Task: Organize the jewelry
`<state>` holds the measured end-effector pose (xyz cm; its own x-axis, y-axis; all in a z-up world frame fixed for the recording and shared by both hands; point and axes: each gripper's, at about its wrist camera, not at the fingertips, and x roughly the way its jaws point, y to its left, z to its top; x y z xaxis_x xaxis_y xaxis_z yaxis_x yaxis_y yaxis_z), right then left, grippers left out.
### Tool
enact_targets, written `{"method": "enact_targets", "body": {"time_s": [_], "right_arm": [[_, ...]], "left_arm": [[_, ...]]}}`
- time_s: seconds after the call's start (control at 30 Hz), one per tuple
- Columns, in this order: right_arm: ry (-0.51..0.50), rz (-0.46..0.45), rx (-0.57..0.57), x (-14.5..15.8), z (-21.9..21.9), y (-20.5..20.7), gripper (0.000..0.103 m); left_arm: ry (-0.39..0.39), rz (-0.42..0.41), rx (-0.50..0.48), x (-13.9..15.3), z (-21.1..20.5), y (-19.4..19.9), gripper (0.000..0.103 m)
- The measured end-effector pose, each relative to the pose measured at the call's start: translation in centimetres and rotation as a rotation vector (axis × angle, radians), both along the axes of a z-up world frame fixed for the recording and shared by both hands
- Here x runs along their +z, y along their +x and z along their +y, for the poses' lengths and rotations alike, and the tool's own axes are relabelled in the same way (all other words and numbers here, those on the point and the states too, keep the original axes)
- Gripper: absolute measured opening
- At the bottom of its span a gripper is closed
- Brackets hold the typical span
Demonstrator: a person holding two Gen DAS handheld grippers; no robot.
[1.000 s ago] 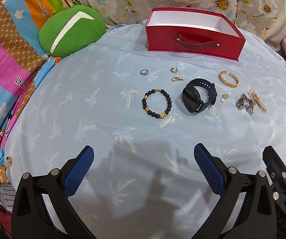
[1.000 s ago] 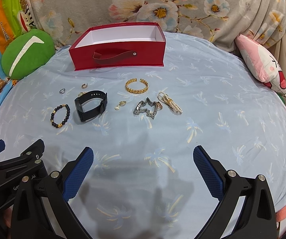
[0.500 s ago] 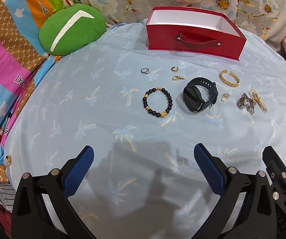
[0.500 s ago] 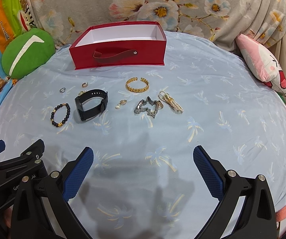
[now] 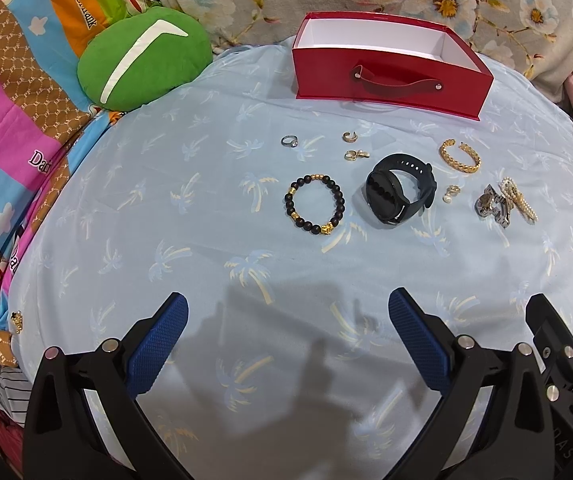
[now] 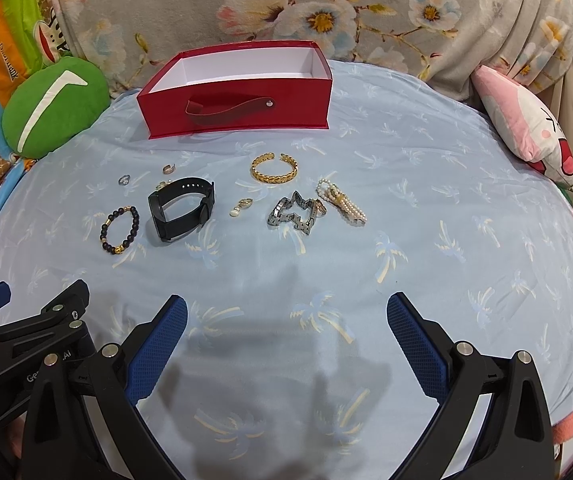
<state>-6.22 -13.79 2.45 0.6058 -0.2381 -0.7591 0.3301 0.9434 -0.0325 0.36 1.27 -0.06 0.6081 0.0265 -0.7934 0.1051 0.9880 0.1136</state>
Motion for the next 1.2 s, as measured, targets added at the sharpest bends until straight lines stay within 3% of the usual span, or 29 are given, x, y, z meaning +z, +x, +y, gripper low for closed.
{"method": "enact_targets", "body": {"time_s": [0.53, 0.8, 1.2], "right_arm": [[0.013, 0.013, 0.004, -0.8, 0.3, 0.2, 0.098], [0.026, 0.024, 0.034, -1.0, -0.9, 1.8, 0.098], [0.014, 0.016, 0.257, -1.4, 2.8, 8.0, 0.093]], "left_arm": [[-0.007, 0.022, 0.001, -0.9, 0.1, -0.1, 0.098], [-0.021, 0.039, 0.039, -1.4, 1.0, 1.7, 0.098], [-0.021, 0.091, 0.162, -3.2, 6.2, 6.4, 0.098]]}}
